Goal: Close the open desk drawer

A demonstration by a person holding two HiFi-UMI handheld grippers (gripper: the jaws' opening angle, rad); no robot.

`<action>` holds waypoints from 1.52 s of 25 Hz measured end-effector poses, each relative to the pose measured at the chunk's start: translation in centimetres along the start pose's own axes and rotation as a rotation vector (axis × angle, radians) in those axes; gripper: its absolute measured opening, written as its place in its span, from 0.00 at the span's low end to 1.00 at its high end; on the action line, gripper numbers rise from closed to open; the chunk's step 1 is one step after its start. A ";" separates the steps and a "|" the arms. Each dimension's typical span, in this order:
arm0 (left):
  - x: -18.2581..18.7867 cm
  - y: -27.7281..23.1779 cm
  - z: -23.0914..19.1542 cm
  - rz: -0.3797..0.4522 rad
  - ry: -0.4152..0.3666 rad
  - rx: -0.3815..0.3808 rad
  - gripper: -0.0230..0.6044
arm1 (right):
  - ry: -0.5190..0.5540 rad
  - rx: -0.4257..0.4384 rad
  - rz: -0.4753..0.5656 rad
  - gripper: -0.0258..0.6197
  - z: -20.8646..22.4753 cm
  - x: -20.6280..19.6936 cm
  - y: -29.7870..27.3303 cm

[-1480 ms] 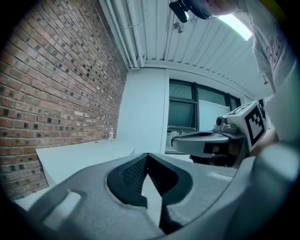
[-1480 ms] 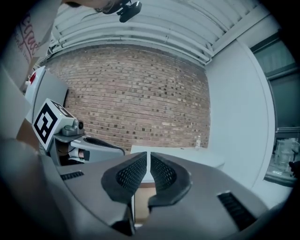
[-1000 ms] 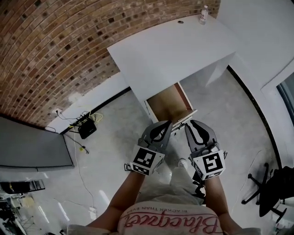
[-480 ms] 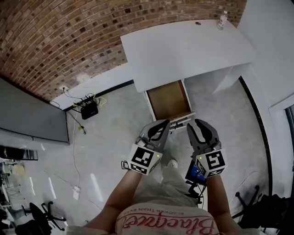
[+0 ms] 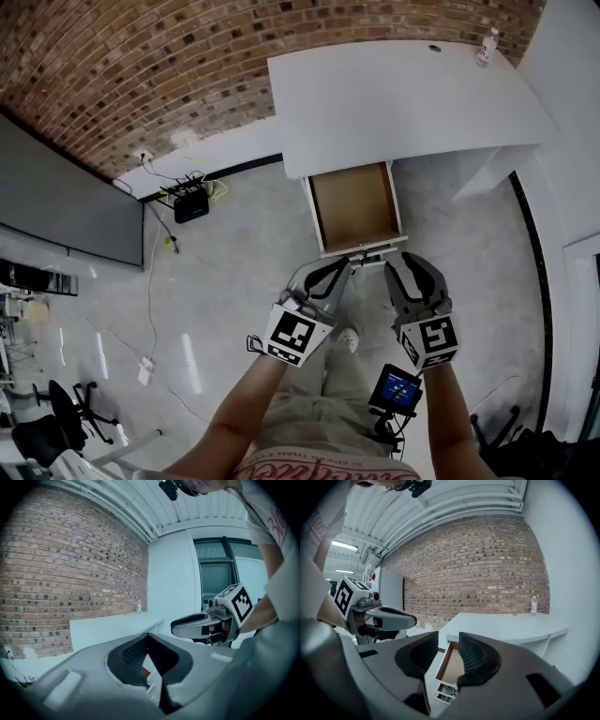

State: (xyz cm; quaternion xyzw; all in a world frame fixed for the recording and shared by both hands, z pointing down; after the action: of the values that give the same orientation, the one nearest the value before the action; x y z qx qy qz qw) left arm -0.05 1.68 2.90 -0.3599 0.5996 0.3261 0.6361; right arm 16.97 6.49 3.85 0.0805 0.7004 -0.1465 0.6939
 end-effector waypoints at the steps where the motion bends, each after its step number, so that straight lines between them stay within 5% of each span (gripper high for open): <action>1: -0.6 -0.2 -0.1 -0.003 -0.001 0.002 0.04 | -0.003 -0.001 -0.005 0.24 0.1 -0.8 -0.2; 25: -17.5 -4.4 -4.0 -0.077 0.055 0.082 0.04 | -0.129 -0.143 -0.197 0.37 0.7 -23.0 -9.2; 38: -23.6 -6.9 -5.5 -0.051 0.087 0.089 0.04 | -0.165 -0.185 -0.320 0.39 1.7 -34.4 -13.1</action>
State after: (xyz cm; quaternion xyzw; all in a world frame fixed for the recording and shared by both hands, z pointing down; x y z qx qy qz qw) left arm 1.26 -6.25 26.75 -0.3604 0.6311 0.2667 0.6330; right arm 15.30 -3.36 39.31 -0.1081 0.6554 -0.1960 0.7213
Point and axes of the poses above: the fingertips, and each gripper's own axes: y backward along the fingers, z to its right, x out of its top, the point moved 8 cm from there along y, backward along the fingers, and after that the axes turned 9 degrees about z, right-handed, at the moved point
